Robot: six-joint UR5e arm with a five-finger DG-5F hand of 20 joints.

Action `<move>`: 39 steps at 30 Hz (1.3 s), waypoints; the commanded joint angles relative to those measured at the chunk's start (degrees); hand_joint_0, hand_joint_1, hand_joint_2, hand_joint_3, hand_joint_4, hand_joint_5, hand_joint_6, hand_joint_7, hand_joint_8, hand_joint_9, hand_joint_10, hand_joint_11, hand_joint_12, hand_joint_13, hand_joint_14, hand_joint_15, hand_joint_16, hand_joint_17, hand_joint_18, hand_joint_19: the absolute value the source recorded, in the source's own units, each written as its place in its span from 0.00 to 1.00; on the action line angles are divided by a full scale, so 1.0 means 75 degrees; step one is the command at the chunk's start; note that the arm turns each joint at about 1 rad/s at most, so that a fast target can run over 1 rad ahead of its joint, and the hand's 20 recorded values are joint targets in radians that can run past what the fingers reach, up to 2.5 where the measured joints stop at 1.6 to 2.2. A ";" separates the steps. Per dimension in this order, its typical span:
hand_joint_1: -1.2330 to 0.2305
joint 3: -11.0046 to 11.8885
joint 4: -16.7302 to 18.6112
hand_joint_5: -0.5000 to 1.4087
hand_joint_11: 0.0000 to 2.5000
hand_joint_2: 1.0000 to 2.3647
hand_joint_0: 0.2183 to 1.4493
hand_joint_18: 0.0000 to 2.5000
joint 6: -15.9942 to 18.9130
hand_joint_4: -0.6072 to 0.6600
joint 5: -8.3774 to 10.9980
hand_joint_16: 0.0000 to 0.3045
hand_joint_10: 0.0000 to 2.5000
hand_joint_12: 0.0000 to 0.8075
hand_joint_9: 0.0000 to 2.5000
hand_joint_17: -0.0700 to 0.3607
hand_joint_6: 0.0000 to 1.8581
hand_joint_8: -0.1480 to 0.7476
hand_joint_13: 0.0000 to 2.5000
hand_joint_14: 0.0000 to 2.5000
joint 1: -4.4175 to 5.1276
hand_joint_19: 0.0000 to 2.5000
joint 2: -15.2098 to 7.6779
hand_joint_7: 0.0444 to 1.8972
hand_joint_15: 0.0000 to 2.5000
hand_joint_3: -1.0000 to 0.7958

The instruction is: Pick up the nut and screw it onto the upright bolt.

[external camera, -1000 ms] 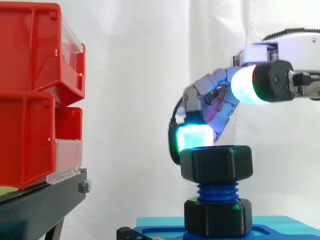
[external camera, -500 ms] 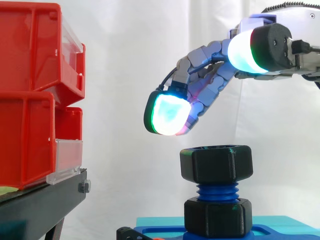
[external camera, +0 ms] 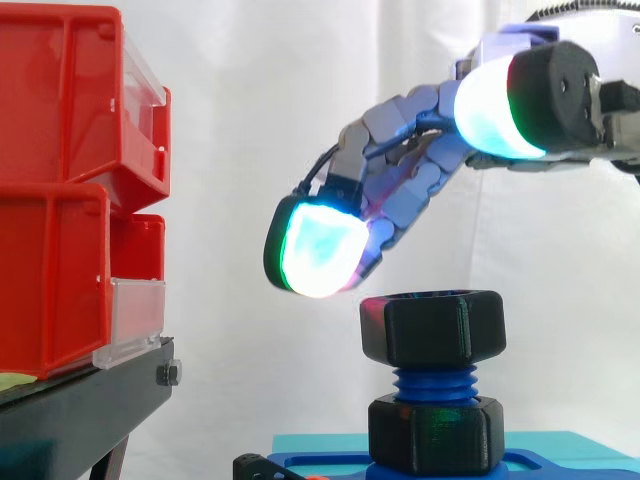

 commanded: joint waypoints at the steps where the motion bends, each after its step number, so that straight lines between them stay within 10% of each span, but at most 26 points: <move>1: 0.80 0.0001 0.0006 0.21 0.00 0.00 0.21 0.04 0.0106 0.66 0.0012 0.09 0.00 0.35 0.32 0.30 0.27 0.46 0.19 0.00 0.0016 0.00 -0.0065 0.40 0.00 0.28; 32: 0.75 -0.0199 -0.0111 0.28 0.00 0.00 0.24 0.08 0.0141 0.58 -0.0035 0.07 0.00 0.31 0.38 0.27 0.27 0.48 0.23 0.00 -0.0230 0.00 -0.0054 0.77 0.00 0.28; 39: 0.74 -0.0199 -0.0099 0.29 0.00 0.00 0.25 0.13 0.0106 0.56 -0.0176 0.05 0.00 0.27 0.45 0.24 0.31 0.47 0.29 0.00 -0.0347 0.00 -0.0054 0.69 0.00 0.28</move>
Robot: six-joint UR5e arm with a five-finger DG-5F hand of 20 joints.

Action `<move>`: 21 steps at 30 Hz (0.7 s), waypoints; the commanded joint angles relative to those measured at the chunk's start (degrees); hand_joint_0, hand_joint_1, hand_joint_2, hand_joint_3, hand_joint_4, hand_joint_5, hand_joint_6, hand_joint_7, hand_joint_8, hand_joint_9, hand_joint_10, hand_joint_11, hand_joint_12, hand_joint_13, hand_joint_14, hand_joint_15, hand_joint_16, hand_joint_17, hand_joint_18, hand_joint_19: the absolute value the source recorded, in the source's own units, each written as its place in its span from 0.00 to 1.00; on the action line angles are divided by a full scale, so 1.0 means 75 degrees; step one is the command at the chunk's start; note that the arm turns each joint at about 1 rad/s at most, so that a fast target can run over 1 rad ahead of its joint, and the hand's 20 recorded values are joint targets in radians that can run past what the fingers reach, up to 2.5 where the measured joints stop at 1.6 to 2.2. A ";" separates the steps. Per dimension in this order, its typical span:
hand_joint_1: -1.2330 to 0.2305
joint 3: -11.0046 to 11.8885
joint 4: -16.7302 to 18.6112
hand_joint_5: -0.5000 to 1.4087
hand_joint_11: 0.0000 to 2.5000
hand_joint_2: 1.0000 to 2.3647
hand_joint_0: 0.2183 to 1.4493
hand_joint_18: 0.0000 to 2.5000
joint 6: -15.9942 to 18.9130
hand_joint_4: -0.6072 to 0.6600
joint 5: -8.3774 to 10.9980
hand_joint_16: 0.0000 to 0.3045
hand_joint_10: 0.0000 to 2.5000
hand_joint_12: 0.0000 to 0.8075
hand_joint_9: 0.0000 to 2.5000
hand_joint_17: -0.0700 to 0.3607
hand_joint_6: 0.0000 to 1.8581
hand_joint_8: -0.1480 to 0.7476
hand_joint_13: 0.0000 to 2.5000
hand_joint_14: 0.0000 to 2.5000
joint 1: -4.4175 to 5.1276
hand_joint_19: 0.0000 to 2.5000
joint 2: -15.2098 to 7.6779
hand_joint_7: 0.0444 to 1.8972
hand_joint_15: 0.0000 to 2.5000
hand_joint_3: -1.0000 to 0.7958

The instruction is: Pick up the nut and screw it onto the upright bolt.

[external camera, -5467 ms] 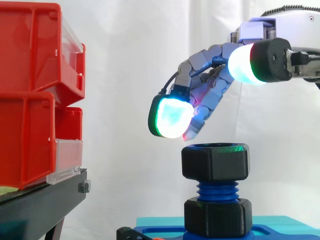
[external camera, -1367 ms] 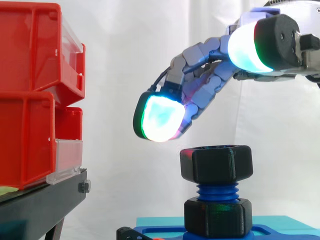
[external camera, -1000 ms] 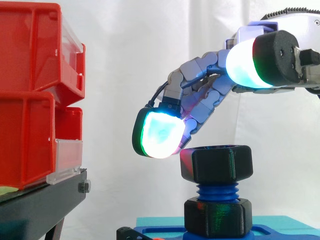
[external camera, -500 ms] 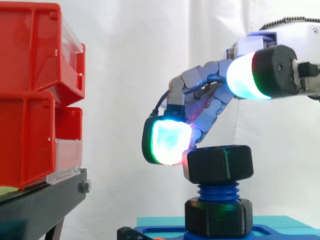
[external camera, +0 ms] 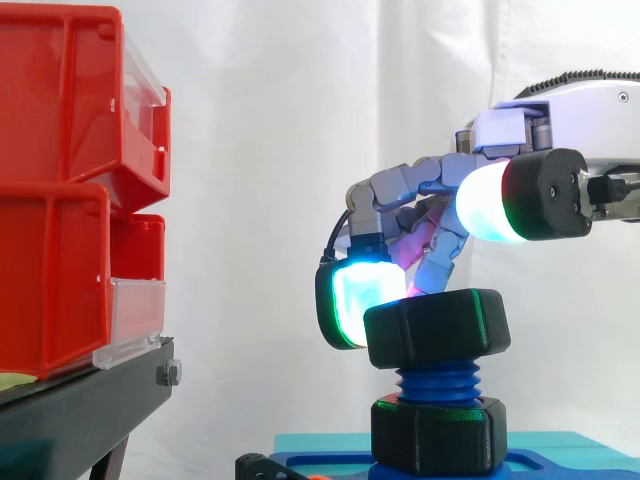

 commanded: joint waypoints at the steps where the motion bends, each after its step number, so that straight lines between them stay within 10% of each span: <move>1: 0.74 0.0000 0.0011 0.29 0.00 0.00 0.25 0.14 -0.0010 0.55 -0.0071 0.05 0.00 0.25 0.46 0.24 0.32 0.47 0.30 0.00 -0.0063 0.00 0.0005 0.67 0.00 0.28; 12: 0.71 0.0011 0.0035 0.29 0.03 0.00 0.25 0.29 -0.0010 0.52 -0.0176 0.01 0.00 0.16 0.66 0.18 0.37 0.44 0.43 0.00 -0.0133 0.00 0.0005 0.57 0.00 0.28; 21: 0.73 0.0293 -0.0118 0.29 0.03 0.00 0.25 0.24 -0.0010 0.55 -0.0176 0.03 0.00 0.22 0.60 0.21 0.27 0.46 0.38 0.00 -0.0133 0.00 0.0005 0.74 0.00 0.28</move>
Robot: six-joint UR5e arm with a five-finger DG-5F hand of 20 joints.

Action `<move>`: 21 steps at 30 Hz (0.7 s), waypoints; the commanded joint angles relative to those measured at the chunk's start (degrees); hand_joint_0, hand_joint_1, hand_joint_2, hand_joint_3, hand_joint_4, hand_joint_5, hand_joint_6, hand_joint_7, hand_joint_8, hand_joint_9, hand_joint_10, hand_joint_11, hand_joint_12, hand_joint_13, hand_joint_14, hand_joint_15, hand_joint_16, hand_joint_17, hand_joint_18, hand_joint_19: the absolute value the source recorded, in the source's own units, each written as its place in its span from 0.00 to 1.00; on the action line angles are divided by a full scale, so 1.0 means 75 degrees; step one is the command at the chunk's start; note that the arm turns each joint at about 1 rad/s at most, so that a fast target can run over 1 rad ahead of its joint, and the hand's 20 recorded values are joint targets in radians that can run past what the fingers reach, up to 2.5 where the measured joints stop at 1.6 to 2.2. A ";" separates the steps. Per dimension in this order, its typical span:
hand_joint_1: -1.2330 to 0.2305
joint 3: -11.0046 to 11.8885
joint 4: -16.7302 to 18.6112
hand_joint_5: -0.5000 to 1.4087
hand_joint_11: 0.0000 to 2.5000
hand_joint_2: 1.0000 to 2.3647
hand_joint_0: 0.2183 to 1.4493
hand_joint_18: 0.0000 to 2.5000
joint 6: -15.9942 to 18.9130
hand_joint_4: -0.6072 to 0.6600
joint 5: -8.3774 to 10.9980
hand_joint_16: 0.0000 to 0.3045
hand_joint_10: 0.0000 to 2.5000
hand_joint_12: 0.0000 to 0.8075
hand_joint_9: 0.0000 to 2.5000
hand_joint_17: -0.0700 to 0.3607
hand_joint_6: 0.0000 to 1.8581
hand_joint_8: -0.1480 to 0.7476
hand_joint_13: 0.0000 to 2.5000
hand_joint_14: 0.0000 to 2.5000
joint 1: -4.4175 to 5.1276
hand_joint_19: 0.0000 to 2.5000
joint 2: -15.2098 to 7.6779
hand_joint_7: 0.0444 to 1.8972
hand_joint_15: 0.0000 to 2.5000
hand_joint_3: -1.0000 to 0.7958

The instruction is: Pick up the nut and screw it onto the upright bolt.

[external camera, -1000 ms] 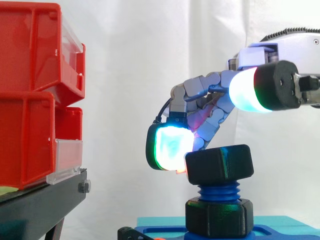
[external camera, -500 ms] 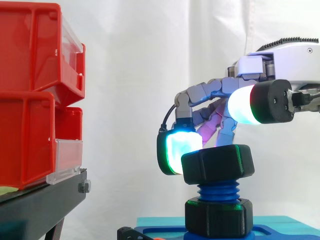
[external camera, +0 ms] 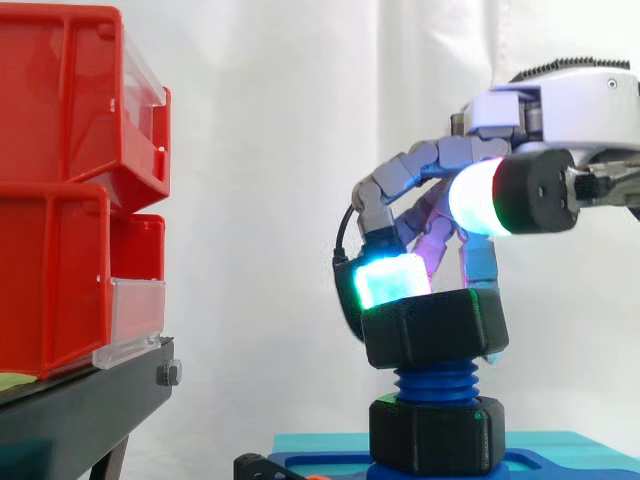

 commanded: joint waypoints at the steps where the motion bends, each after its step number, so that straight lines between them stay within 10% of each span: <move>1: 0.74 0.0133 -0.0094 0.28 0.03 0.00 0.25 0.23 0.0000 0.55 -0.0002 0.04 0.00 0.23 0.58 0.22 0.27 0.47 0.38 0.00 -0.0001 0.00 0.0000 0.71 0.00 0.28; 8: 0.77 0.0309 -0.0141 0.23 0.00 0.00 0.23 0.17 0.0000 0.67 -0.0002 0.07 0.00 0.29 0.46 0.28 0.27 0.45 0.29 0.00 0.0046 0.00 0.0000 0.42 0.00 0.28; 21: 0.81 0.0309 -0.0070 0.21 0.00 0.00 0.21 0.04 0.0012 0.65 0.0069 0.10 0.00 0.35 0.34 0.32 0.27 0.43 0.17 0.00 0.0222 0.00 -0.0012 0.35 0.00 0.28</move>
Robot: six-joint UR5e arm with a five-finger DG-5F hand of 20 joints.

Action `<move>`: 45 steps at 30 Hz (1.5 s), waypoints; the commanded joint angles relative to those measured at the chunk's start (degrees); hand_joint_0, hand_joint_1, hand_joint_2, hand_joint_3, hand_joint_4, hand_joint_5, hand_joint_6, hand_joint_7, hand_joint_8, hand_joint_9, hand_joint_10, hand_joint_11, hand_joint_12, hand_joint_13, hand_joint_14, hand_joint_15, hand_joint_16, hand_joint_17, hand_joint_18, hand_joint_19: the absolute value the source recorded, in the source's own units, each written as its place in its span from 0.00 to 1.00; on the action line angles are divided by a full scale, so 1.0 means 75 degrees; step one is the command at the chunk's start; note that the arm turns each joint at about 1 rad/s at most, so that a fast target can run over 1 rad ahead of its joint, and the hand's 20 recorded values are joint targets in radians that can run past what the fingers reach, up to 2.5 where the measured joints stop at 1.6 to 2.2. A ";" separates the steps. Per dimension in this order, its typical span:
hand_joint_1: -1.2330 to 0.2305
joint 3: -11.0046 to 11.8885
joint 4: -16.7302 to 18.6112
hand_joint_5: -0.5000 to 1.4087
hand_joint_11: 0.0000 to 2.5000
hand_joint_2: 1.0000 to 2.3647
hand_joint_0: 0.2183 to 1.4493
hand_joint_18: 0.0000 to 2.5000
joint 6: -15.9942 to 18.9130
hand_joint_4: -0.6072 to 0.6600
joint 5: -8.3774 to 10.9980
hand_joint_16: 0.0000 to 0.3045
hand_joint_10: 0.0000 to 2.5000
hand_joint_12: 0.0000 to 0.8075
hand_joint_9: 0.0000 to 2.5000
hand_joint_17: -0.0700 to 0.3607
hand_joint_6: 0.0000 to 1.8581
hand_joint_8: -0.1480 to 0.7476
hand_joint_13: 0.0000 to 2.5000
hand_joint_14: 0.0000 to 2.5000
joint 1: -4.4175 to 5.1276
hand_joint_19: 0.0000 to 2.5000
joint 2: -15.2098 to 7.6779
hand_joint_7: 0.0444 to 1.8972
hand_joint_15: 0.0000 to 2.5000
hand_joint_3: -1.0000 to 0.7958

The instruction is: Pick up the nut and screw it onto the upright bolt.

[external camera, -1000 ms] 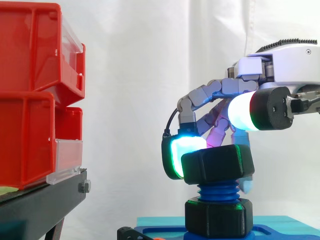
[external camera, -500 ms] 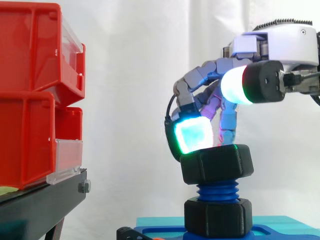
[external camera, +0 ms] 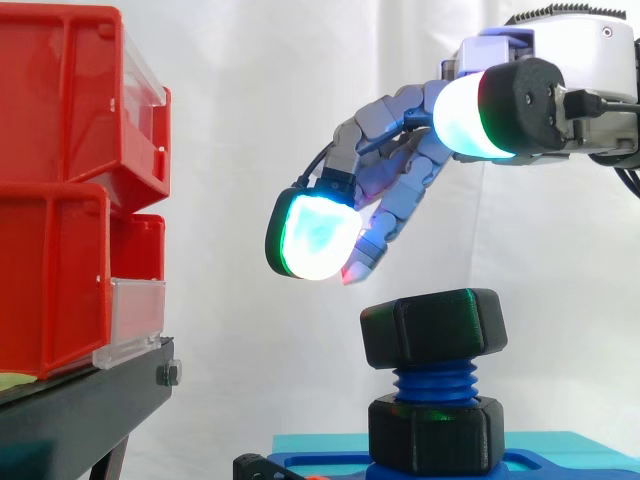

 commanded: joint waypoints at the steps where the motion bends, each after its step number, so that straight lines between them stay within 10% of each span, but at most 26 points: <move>1: 0.81 -0.0086 0.0000 0.21 0.00 0.00 0.21 0.02 0.0011 0.64 0.0126 0.10 0.00 0.36 0.33 0.32 0.27 0.43 0.16 0.00 0.0160 0.00 -0.0003 0.35 0.00 0.28; 16: 0.87 -0.0250 0.0000 0.22 0.00 0.00 0.19 0.00 0.0152 0.57 0.0243 0.14 0.00 0.44 0.12 0.38 0.27 0.39 0.00 0.00 0.0266 0.00 -0.0003 0.36 0.00 0.28; 45: 0.84 -0.0250 -0.0328 0.24 0.00 0.00 0.21 0.00 0.0011 0.60 0.0196 0.13 0.00 0.42 0.18 0.37 0.27 0.41 0.06 0.00 0.0067 0.00 -0.0003 0.46 0.00 0.28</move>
